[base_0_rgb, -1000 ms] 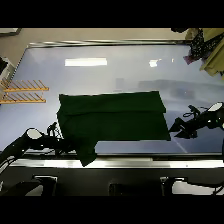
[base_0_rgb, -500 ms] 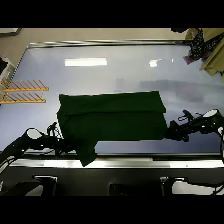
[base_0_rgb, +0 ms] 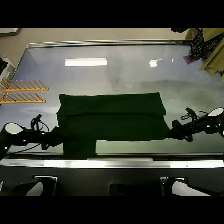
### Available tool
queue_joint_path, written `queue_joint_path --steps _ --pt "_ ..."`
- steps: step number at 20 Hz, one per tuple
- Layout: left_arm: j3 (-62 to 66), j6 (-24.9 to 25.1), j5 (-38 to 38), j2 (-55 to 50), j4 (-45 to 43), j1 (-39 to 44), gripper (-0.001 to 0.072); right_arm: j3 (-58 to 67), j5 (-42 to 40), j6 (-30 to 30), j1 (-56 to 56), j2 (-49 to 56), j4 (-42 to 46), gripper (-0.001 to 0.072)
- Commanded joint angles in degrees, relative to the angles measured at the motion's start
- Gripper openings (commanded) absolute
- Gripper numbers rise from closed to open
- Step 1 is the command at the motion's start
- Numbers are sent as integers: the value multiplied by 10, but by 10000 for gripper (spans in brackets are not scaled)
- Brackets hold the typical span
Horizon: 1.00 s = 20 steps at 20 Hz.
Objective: Fold the clothes and pants, and hang the long-sleeved shirts on hangers.
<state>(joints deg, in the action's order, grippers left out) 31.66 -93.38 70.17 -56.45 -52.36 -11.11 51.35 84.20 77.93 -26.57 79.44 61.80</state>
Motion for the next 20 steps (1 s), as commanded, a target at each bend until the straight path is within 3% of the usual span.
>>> queue_joint_path --steps 1,5,8,10,13,20 --pt "16 -11 95 75 -57 -58 17 0 71 50 0 -67 70 29" --pt "20 -16 115 134 -67 -59 16 0 76 62 0 -139 50 28" --pt "49 -2 75 95 -62 -28 16 1 10 25 42 -140 -2 28" --pt "99 17 62 33 -62 -4 16 14 -51 21 99 -116 17 28" --pt "204 22 49 -75 -62 13 16 60 -132 83 133 -71 54 28" --pt "449 34 69 -313 -62 52 16 163 -151 82 133 49 33 28"
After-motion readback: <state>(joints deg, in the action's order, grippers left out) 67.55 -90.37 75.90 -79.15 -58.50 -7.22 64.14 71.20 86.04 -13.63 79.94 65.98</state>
